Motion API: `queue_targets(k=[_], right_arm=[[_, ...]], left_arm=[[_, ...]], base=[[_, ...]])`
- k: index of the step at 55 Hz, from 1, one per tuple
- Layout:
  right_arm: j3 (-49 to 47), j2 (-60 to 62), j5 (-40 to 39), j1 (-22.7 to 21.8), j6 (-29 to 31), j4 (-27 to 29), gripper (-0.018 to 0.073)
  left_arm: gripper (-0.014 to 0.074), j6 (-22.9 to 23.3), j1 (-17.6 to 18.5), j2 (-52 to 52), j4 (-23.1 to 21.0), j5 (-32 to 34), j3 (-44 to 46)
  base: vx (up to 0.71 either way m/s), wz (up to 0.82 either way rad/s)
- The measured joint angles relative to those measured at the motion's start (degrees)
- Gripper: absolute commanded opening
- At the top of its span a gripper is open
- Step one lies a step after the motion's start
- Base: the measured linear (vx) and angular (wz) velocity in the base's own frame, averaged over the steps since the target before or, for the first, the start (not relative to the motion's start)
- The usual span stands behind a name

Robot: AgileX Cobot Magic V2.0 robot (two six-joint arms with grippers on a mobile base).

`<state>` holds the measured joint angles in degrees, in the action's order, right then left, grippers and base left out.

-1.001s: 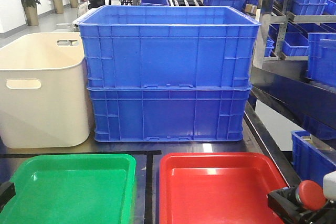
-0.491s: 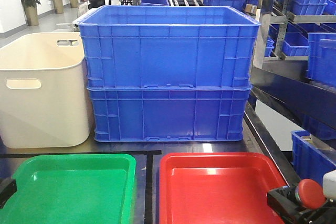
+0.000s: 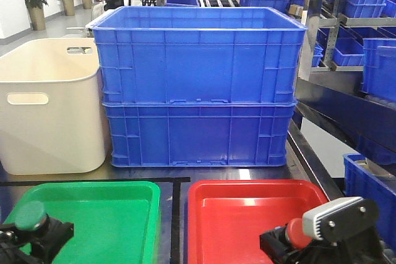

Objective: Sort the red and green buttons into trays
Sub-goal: 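Move left gripper over green tray and right gripper over red tray, then open both grippers to drop the buttons into their trays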

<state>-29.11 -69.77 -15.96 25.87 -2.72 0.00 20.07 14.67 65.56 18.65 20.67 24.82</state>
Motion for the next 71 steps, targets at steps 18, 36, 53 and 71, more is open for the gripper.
queue_targets(k=[18, 36, 53, 71], right_arm=[[0.00, -6.77, -0.48, 0.00, 0.00, 10.16, 0.0148], [0.00, -7.13, 0.68, 0.00, 0.00, 10.35, 0.0559], [0.00, -7.13, 0.64, 0.00, 0.00, 10.35, 0.0654], [0.00, 0.22, 0.04, 0.00, 0.89, 10.35, 0.0570]], left_arm=[[0.0132, 0.00, 0.00, 8.15, -0.05, 0.59, 0.09], [0.0505, 0.00, 0.00, 10.71, -0.11, 0.77, 0.18], [0.0610, 0.04, 0.00, 10.83, -0.21, 4.29, 0.27], [0.0587, 0.04, 0.00, 2.02, -0.21, 9.29, 0.27]], base=[[0.00, 0.00], [0.00, 0.00], [0.00, 0.00], [0.00, 0.00]])
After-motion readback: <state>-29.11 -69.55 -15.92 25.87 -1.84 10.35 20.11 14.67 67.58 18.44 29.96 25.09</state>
